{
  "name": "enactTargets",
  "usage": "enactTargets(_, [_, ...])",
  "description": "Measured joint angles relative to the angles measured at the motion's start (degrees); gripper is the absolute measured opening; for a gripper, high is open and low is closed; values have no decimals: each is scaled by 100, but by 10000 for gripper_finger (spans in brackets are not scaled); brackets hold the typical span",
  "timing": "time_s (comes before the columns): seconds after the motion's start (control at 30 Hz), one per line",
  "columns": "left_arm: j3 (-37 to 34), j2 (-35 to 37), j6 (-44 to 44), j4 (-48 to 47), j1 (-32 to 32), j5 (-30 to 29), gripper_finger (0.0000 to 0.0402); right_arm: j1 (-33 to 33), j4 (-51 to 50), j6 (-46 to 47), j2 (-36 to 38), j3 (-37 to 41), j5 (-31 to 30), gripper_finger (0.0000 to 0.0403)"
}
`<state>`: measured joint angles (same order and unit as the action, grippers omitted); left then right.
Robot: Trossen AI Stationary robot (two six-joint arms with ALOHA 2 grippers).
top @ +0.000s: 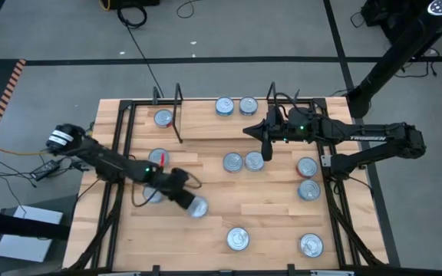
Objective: Stack canned seafood by type on shelf
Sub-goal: Put the red tuna can on the shelf
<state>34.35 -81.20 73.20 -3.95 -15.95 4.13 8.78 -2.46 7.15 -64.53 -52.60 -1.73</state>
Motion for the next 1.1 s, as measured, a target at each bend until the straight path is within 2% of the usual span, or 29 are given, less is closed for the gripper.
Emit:
enactTargets(0.2, [4, -751, -496, 1478, 579, -108, 0, -169, -6, 361, -2, 0, -57, 3])
enactTargets(0.43, [11, -1298, -786, 3287, 857, -84, 0, -835, -14, 1052, -32, 0, -335, 2])
enactTargets(0.77, [4, -1336, -1015, 3834, 930, -3, 0, -1916, -190, 1978, -562, -2, -923, 5])
enactTargets(0.93, [7, -1336, -1605, 3843, 914, -87, 0, -2305, -398, 2356, -1053, -2, -940, 13])
enactTargets(1.1, [14, -1553, -2429, 3709, 925, -479, 0, -2708, -488, 2432, -1789, -2, -878, 18])
